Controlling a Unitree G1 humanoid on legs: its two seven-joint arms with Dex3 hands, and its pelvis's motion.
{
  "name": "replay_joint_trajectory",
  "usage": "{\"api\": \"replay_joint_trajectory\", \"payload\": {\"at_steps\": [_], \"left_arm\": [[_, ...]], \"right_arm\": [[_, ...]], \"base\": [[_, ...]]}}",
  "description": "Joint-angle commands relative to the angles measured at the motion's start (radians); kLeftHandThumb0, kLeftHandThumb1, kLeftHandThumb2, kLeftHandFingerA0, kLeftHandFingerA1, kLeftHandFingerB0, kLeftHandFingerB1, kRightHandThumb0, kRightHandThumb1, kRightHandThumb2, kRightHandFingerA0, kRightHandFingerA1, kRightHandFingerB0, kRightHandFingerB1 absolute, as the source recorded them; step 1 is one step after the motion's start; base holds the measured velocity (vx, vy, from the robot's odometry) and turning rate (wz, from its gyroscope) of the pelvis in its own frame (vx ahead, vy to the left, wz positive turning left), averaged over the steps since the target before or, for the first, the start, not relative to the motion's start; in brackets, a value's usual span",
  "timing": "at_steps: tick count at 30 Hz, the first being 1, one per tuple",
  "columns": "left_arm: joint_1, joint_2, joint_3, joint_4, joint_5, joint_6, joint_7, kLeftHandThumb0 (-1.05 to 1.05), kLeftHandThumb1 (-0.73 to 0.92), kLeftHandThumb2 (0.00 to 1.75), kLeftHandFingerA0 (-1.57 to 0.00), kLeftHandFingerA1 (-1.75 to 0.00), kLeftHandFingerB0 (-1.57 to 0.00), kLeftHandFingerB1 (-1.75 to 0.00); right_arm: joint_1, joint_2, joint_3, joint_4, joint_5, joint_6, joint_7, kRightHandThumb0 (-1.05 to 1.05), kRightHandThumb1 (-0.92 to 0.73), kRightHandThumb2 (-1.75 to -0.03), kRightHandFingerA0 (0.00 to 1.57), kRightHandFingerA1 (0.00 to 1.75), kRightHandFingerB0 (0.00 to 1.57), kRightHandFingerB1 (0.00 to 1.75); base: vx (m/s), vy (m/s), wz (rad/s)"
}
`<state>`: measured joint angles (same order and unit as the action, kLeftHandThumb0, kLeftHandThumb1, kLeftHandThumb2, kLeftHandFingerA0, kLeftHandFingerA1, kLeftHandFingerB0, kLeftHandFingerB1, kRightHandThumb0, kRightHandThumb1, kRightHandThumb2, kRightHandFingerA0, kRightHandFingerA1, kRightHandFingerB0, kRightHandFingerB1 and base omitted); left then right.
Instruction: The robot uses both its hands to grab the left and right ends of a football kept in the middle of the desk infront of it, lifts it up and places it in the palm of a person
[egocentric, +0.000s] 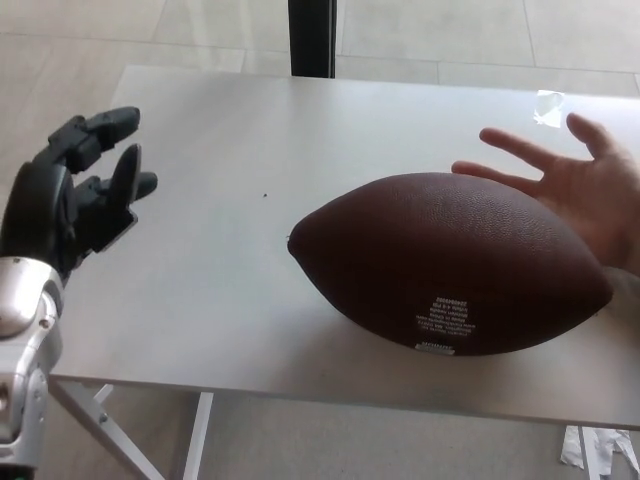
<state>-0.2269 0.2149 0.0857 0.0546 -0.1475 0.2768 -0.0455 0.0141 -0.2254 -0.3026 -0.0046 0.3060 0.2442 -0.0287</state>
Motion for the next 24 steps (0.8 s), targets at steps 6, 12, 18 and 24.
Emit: {"api": "replay_joint_trajectory", "payload": {"at_steps": [6, 12, 18, 24], "left_arm": [[0.076, -0.013, -0.022, 0.018, -0.005, 0.032, -0.069, -0.84, 0.92, 0.79, -0.37, -0.57, -0.15, -0.39], [0.115, -0.156, -0.056, 0.038, -0.039, 0.039, -0.056, -0.87, 0.92, 0.81, -0.29, -0.56, -0.13, -0.36], [0.105, -0.214, -0.071, 0.069, -0.013, 0.028, -0.032, -0.87, 0.92, 0.87, -0.24, -0.53, -0.10, -0.33], [0.091, -0.290, -0.060, 0.095, -0.017, 0.041, 0.009, -0.93, 0.92, 0.88, -0.27, -0.57, -0.12, -0.32]], "right_arm": [[0.006, 0.027, 0.014, 0.016, -0.064, -0.019, -0.019, -0.78, -0.91, -0.69, 0.53, 0.43, 0.39, 0.33], [0.039, 0.114, 0.072, 0.025, -0.097, -0.044, -0.035, -0.83, -0.92, -0.71, 0.53, 0.44, 0.41, 0.33], [0.048, 0.176, 0.091, -0.011, -0.104, -0.024, -0.060, -0.85, -0.92, -0.70, 0.53, 0.47, 0.41, 0.33], [0.064, 0.222, 0.129, 0.015, -0.145, -0.062, -0.078, -0.90, -0.92, -0.72, 0.55, 0.47, 0.41, 0.33]], "base": [[0.00, 0.000, 0.00], [0.00, 0.000, 0.00], [0.00, 0.000, 0.00], [0.00, 0.000, 0.00]]}}
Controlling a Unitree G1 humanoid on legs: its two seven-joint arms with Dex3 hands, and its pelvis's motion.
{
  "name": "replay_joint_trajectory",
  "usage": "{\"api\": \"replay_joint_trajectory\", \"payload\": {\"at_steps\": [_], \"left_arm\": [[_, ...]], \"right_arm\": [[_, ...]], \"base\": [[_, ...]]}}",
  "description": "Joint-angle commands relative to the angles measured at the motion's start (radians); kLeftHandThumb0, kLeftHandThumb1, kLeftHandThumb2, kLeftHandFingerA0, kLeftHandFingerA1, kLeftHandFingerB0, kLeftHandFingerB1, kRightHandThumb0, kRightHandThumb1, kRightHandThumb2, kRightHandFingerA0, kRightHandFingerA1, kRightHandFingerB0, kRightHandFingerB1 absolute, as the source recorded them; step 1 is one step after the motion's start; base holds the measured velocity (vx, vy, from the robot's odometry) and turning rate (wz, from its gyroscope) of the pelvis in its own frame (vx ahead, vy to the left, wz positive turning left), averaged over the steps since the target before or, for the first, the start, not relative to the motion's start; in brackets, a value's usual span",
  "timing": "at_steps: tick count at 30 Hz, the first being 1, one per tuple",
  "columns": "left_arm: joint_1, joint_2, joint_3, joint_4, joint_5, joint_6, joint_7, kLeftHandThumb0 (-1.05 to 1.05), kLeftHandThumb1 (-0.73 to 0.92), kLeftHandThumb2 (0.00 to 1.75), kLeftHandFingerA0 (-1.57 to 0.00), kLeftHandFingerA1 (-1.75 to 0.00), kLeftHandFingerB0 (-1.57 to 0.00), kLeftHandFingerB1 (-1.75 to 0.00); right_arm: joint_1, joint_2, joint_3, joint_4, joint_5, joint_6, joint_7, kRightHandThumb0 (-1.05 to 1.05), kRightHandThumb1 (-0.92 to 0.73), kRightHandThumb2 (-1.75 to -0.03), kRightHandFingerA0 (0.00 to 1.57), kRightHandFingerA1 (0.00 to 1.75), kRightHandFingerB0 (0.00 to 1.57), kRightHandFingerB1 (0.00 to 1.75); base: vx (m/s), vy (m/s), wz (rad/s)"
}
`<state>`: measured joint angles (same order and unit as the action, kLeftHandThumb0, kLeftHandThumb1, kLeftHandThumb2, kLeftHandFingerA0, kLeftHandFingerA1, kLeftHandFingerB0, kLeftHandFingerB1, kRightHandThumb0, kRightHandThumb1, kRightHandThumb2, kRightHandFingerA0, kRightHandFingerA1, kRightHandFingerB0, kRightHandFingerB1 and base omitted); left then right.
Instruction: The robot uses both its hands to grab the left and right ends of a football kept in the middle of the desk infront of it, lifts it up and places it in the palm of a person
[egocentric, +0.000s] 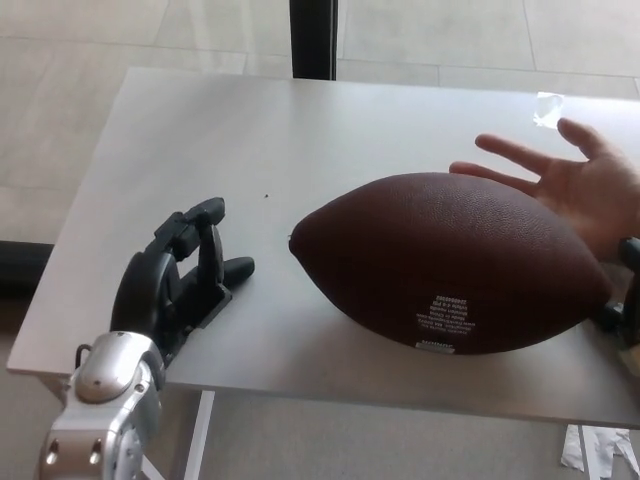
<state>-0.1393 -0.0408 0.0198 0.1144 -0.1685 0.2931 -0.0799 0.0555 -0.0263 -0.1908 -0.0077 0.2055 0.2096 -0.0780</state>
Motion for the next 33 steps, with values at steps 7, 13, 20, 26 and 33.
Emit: {"api": "replay_joint_trajectory", "payload": {"at_steps": [7, 13, 20, 26, 33], "left_arm": [[0.006, -0.054, 0.006, 0.066, 0.016, -0.011, 0.048, -0.95, 0.92, 0.87, -0.26, -0.56, -0.11, -0.31], [0.008, -0.061, 0.029, 0.082, 0.009, 0.000, 0.062, -0.85, 0.85, 1.22, -0.25, -0.60, -0.07, -0.37], [-0.026, -0.070, 0.042, 0.127, 0.003, 0.002, 0.055, -0.86, 0.85, 1.22, -0.28, -0.61, -0.05, -0.37], [-0.042, -0.062, 0.035, 0.162, 0.024, -0.009, 0.063, -0.90, 0.86, 1.23, -0.31, -0.62, -0.06, -0.35], [-0.095, -0.026, 0.002, 0.175, 0.019, 0.095, 0.031, -1.01, 0.92, 0.88, -0.20, -0.50, -0.11, -0.27]], "right_arm": [[0.001, 0.015, 0.001, 0.070, -0.045, -0.070, -0.023, -0.86, -0.77, -1.15, 0.50, 0.62, 0.30, 0.46], [-0.030, -0.008, -0.012, 0.076, -0.045, -0.069, -0.013, -0.86, -0.92, -0.77, 0.50, 0.52, 0.35, 0.33], [-0.067, -0.014, -0.039, 0.052, -0.020, -0.038, -0.004, -0.80, -0.75, -1.12, 0.47, 0.59, 0.31, 0.47], [-0.107, -0.018, -0.024, 0.036, -0.041, -0.044, 0.003, -0.84, -0.92, -0.72, 0.56, 0.54, 0.36, 0.33], [-0.114, -0.009, -0.010, 0.025, -0.034, -0.002, 0.011, -0.84, -0.92, -0.75, 0.55, 0.51, 0.37, 0.33]], "base": [[0.00, 0.000, 0.00], [0.00, 0.000, 0.00], [0.00, 0.000, 0.00], [0.00, 0.000, 0.00], [0.00, 0.000, 0.00]]}}
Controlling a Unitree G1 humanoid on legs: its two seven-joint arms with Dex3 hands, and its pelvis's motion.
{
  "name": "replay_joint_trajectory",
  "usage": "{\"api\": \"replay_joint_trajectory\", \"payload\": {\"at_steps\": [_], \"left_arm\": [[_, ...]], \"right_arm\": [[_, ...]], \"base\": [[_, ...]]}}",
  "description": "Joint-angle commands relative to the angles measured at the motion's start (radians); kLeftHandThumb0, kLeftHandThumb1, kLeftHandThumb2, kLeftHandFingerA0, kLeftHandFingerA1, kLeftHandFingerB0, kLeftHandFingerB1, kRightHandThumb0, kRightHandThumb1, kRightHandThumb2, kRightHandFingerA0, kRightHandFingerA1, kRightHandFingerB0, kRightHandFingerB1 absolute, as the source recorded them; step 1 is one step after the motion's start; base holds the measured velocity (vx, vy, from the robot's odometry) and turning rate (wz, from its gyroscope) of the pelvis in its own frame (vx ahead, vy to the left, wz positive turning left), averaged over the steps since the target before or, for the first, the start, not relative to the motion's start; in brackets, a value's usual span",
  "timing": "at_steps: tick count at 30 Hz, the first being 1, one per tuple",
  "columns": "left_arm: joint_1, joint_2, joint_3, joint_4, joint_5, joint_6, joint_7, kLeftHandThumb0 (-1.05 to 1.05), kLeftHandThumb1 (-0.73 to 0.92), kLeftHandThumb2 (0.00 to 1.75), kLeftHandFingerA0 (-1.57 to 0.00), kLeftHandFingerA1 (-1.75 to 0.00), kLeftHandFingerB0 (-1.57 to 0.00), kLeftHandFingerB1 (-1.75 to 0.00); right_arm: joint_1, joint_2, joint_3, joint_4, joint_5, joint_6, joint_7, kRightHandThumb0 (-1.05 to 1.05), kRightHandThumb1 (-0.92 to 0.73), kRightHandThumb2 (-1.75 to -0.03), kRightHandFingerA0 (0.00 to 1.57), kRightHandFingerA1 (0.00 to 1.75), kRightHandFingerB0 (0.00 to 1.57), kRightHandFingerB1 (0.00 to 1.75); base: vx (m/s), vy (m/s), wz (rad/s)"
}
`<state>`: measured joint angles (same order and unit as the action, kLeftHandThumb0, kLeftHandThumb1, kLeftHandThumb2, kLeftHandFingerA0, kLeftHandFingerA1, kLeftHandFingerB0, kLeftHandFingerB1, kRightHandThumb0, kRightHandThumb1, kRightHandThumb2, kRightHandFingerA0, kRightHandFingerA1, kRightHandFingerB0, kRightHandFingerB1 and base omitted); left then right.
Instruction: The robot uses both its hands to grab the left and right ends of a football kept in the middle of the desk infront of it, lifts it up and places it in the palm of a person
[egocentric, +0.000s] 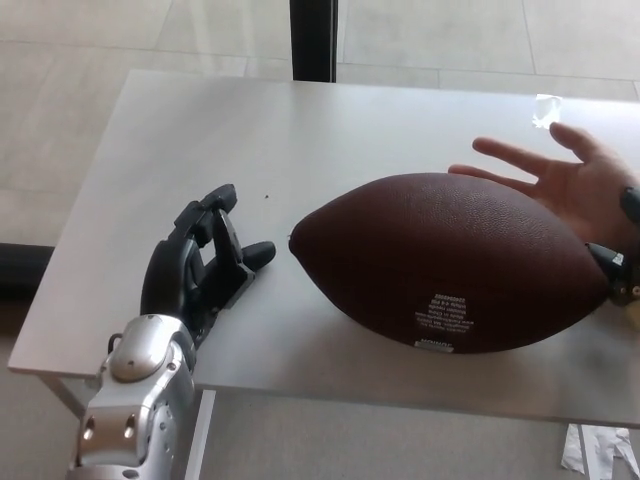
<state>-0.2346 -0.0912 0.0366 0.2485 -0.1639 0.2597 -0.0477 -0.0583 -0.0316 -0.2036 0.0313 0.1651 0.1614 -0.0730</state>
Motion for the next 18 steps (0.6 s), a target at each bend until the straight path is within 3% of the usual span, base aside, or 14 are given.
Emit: {"api": "replay_joint_trajectory", "payload": {"at_steps": [1, 3, 8, 9, 10, 11, 12, 13, 14, 15, 16, 18], "left_arm": [[0.000, 0.024, -0.021, 0.036, 0.011, 0.138, -0.004, -1.00, 0.92, 0.88, -0.19, -0.50, -0.11, -0.27], [-0.005, 0.020, -0.029, 0.034, 0.012, 0.146, -0.001, -1.02, 0.92, 0.88, -0.19, -0.49, -0.12, -0.27], [-0.031, 0.005, -0.047, 0.052, 0.022, 0.131, 0.013, -0.99, 0.92, 0.89, -0.20, -0.51, -0.12, -0.28], [-0.032, 0.002, -0.052, 0.058, 0.024, 0.124, 0.013, -1.00, 0.92, 0.90, -0.20, -0.52, -0.12, -0.29], [-0.036, -0.004, -0.055, 0.063, 0.026, 0.122, 0.018, -0.91, 0.83, 1.23, -0.18, -0.57, -0.08, -0.39], [-0.053, -0.015, -0.059, 0.080, 0.027, 0.130, 0.028, -0.90, 0.82, 1.23, -0.20, -0.57, -0.09, -0.40], [-0.059, -0.019, -0.062, 0.085, 0.028, 0.132, 0.030, -1.02, 0.92, 0.89, -0.23, -0.54, -0.14, -0.30], [-0.061, -0.018, -0.062, 0.086, 0.027, 0.131, 0.029, -1.02, 0.92, 0.89, -0.23, -0.54, -0.14, -0.30], [-0.064, -0.019, -0.067, 0.089, 0.029, 0.130, 0.025, -1.00, 0.92, 0.91, -0.21, -0.54, -0.12, -0.29], [-0.071, -0.019, -0.071, 0.094, 0.030, 0.132, 0.022, -0.99, 0.92, 0.92, -0.22, -0.55, -0.11, -0.29], [-0.078, -0.021, -0.075, 0.097, 0.032, 0.136, 0.023, -1.01, 0.92, 0.92, -0.21, -0.52, -0.11, -0.28], [-0.088, -0.028, -0.080, 0.105, 0.032, 0.145, 0.030, -1.02, 0.92, 0.92, -0.22, -0.52, -0.12, -0.28]], "right_arm": [[0.008, 0.000, 0.005, -0.013, 0.007, 0.042, 0.009, -0.82, -0.92, -0.75, 0.54, 0.51, 0.37, 0.33], [0.014, 0.009, 0.011, -0.013, -0.001, 0.040, 0.001, -0.84, -0.92, -0.77, 0.50, 0.54, 0.37, 0.34], [0.022, 0.040, 0.009, 0.030, -0.010, 0.006, -0.018, -0.87, -0.92, -0.76, 0.57, 0.57, 0.38, 0.33], [0.032, 0.052, 0.007, 0.031, -0.010, 0.004, -0.026, -0.81, -0.76, -1.15, 0.53, 0.62, 0.35, 0.48], [0.045, 0.058, 0.007, 0.028, -0.011, -0.005, -0.027, -0.86, -0.80, -1.15, 0.54, 0.62, 0.37, 0.48], [0.070, 0.064, 0.007, 0.027, -0.013, -0.020, -0.025, -0.87, -0.80, -1.15, 0.53, 0.61, 0.35, 0.47], [0.078, 0.073, 0.002, 0.029, -0.012, -0.028, -0.031, -0.84, -0.77, -1.15, 0.51, 0.61, 0.34, 0.47], [0.079, 0.075, 0.002, 0.029, -0.014, -0.029, -0.032, -0.84, -0.77, -1.15, 0.51, 0.61, 0.34, 0.47], [0.080, 0.076, -0.002, 0.037, -0.013, -0.038, -0.029, -0.87, -0.92, -0.72, 0.54, 0.50, 0.41, 0.34], [0.079, 0.084, -0.009, 0.036, -0.006, -0.038, -0.035, -0.86, -0.92, -0.71, 0.55, 0.50, 0.41, 0.33], [0.078, 0.086, -0.010, 0.031, -0.008, -0.036, -0.041, -0.85, -0.78, -1.14, 0.51, 0.60, 0.34, 0.47], [0.073, 0.087, -0.010, 0.018, -0.013, -0.029, -0.049, -0.85, -0.79, -1.14, 0.54, 0.61, 0.36, 0.48]], "base": [[0.00, 0.000, 0.00], [0.00, 0.000, 0.00], [0.00, 0.000, 0.00], [0.00, 0.000, 0.00], [0.00, 0.000, 0.00], [0.00, 0.000, 0.00], [0.00, 0.000, 0.00], [0.00, 0.000, 0.00], [0.00, 0.000, 0.00], [0.00, 0.000, 0.00], [0.00, 0.000, 0.00], [0.00, 0.000, 0.00]]}}
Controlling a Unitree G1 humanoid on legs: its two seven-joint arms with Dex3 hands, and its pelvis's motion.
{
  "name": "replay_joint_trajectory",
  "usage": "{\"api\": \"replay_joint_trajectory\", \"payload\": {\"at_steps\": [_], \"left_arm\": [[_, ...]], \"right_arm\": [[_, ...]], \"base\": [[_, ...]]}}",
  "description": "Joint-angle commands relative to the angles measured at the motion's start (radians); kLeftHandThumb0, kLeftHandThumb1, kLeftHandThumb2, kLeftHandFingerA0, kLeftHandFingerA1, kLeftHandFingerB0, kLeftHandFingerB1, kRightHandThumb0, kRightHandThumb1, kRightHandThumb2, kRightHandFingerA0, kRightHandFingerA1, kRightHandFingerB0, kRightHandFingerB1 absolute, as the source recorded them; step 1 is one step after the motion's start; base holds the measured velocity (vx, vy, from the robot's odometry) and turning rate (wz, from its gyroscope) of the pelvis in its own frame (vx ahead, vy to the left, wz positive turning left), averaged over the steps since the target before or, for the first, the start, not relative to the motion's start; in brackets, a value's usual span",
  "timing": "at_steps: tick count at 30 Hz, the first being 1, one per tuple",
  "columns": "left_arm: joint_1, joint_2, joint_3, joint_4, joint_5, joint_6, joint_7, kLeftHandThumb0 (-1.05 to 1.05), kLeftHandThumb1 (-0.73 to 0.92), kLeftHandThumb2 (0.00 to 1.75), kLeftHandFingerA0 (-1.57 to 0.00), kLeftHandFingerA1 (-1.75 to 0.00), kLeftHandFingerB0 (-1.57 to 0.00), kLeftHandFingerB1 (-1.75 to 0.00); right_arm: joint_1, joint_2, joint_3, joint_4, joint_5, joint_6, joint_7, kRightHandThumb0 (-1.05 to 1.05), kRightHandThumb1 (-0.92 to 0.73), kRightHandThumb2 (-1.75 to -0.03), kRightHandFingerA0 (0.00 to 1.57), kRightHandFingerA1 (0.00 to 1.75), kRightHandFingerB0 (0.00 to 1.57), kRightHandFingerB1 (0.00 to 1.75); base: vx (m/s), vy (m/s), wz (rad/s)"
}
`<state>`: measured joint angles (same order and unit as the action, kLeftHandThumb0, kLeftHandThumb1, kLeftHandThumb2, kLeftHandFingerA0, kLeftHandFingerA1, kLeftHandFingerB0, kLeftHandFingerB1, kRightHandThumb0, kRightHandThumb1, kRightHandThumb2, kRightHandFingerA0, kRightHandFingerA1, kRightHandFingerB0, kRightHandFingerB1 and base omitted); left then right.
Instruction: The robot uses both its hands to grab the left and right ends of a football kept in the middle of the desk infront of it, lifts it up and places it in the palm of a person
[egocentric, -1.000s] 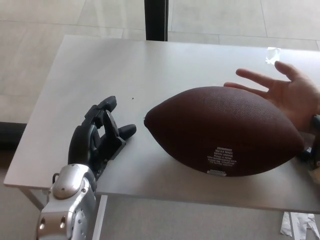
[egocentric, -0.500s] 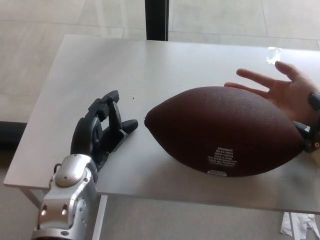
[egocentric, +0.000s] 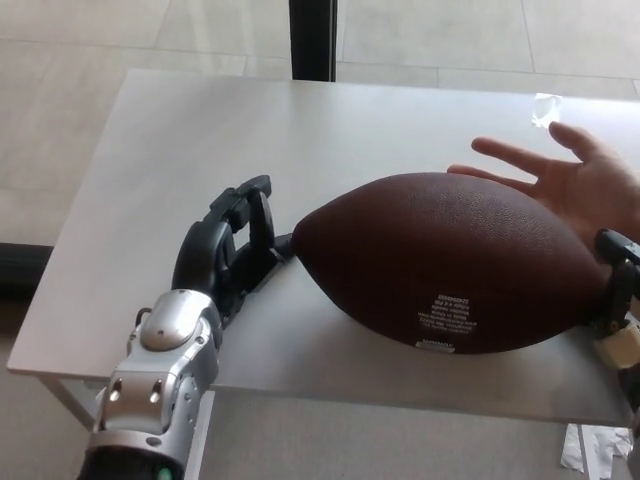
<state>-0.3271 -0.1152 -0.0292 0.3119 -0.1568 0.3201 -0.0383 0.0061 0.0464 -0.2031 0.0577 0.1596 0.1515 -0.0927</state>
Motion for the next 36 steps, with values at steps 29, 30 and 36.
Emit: {"api": "replay_joint_trajectory", "payload": {"at_steps": [29, 30, 36], "left_arm": [[-0.022, -0.081, 0.000, 0.094, 0.009, 0.045, 0.037, -0.89, 0.85, 1.26, -0.15, -0.56, -0.06, -0.25], [-0.027, -0.085, 0.004, 0.102, 0.007, 0.038, 0.036, -0.93, 0.86, 1.26, -0.12, -0.55, -0.07, -0.23], [-0.054, -0.118, 0.026, 0.115, 0.005, 0.035, 0.068, -1.03, 0.92, 0.96, -0.23, -0.58, -0.08, -0.22]], "right_arm": [[-0.063, 0.027, 0.044, -0.100, -0.017, 0.038, -0.024, -0.84, -0.78, -1.14, 0.53, 0.61, 0.34, 0.47], [-0.053, 0.039, 0.048, -0.095, -0.017, 0.034, -0.027, -0.85, -0.79, -1.14, 0.53, 0.62, 0.33, 0.47], [-0.035, 0.108, 0.046, -0.089, -0.001, 0.016, -0.048, -0.84, -0.79, -1.14, 0.54, 0.62, 0.34, 0.47]], "base": [[0.00, 0.000, 0.00], [0.00, 0.000, 0.00], [0.00, 0.000, 0.00]]}}
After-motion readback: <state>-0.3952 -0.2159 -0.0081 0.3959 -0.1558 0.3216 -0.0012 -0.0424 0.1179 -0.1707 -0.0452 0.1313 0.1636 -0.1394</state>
